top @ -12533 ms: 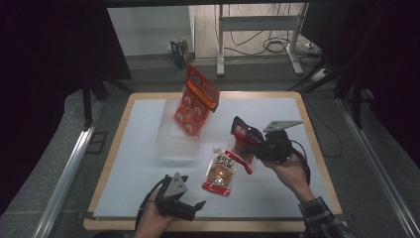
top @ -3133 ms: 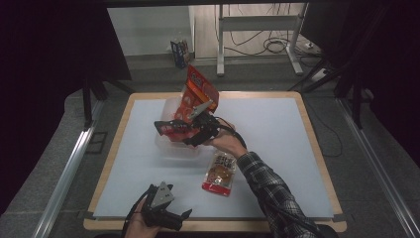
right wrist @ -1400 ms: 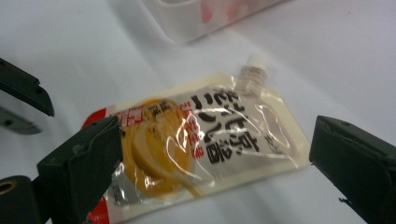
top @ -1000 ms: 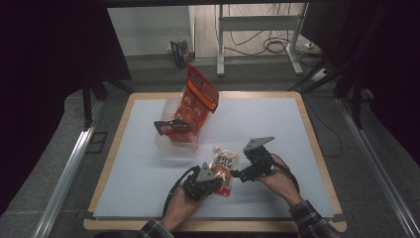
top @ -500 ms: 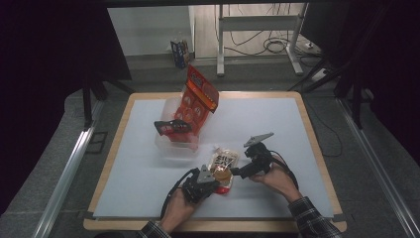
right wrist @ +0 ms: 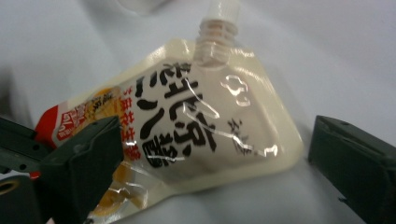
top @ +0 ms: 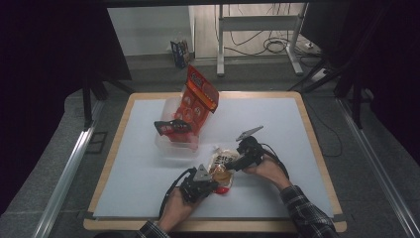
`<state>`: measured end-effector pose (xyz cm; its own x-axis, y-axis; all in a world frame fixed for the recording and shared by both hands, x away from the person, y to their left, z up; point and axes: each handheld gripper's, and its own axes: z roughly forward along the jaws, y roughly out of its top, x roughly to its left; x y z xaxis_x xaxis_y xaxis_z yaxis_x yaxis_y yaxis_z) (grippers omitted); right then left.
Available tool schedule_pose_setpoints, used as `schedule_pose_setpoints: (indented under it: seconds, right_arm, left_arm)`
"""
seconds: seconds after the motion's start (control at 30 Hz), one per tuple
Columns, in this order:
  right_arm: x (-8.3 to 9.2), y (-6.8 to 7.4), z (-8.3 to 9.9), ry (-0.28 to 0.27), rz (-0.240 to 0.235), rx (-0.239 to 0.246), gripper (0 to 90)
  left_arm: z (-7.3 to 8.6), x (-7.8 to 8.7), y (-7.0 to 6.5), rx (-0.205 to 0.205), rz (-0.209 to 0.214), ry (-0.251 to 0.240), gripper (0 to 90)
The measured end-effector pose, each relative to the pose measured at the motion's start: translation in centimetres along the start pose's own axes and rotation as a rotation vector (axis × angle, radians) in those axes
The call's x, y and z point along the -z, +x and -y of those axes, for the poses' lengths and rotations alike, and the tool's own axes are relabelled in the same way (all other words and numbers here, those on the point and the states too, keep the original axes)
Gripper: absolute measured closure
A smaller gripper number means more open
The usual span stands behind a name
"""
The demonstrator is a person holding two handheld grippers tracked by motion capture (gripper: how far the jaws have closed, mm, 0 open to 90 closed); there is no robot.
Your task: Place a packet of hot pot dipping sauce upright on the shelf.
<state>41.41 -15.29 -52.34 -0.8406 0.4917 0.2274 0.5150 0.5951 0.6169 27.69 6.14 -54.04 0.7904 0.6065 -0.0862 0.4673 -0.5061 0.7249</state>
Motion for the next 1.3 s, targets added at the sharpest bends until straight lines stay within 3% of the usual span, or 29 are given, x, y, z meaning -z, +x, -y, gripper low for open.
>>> schedule_pose_setpoints:
  seconds: [0.13, 0.27, 0.33, 0.5, 0.6, 0.67, 0.73, 0.83, 1.0, 1.07, 1.3]
  right_arm:
    - [-0.4, -0.1, -0.5, 0.001, -0.045, 0.035, 12.7]
    - [-0.4, -0.1, -0.7, 0.015, -0.071, 0.034, 21.8]
    - [-0.3, -0.3, -0.7, 0.016, -0.125, 0.023, 29.8]
    - [-0.7, 0.2, -0.9, 0.03, -0.163, 0.036, 38.6]
    - [-0.6, 0.5, -1.1, 0.013, -0.165, 0.031, 51.1]
    - [-0.4, 0.5, -1.2, -0.013, -0.179, 0.016, 67.3]
    - [-0.4, 0.7, -1.4, -0.023, -0.172, 0.022, 77.6]
    - [-0.3, 1.2, -1.5, -0.022, -0.143, 0.035, 83.4]
    - [0.4, 1.9, -1.9, -0.03, -0.126, 0.049, 85.7]
    - [0.8, 2.3, -2.1, -0.038, -0.126, 0.059, 86.0]
    - [2.3, 3.3, -3.0, -0.094, -0.147, 0.08, 86.5]
  left_arm:
    - [0.0, 0.0, -0.1, -0.019, -0.012, 0.008, 90.0]
    - [0.0, 0.0, -0.2, -0.025, -0.016, 0.009, 90.0]
    - [0.0, 0.0, -0.2, -0.028, -0.017, 0.01, 90.0]
    - [0.0, 0.0, -0.2, -0.027, -0.016, 0.012, 90.0]
    - [0.0, 0.0, -0.2, -0.029, -0.016, 0.012, 90.0]
    - [0.0, 0.0, -0.2, -0.03, -0.016, 0.012, 90.0]
    - [0.0, 0.0, -0.2, -0.029, -0.016, 0.008, 90.0]
    - [0.0, 0.1, -0.2, -0.029, -0.015, 0.006, 90.0]
    - [0.1, 0.2, 0.0, -0.021, 0.001, -0.004, 89.9]
    - [0.2, 0.5, 0.2, -0.004, 0.037, -0.012, 78.1]
    - [0.2, 1.5, -0.2, 0.006, 0.019, -0.036, 49.3]
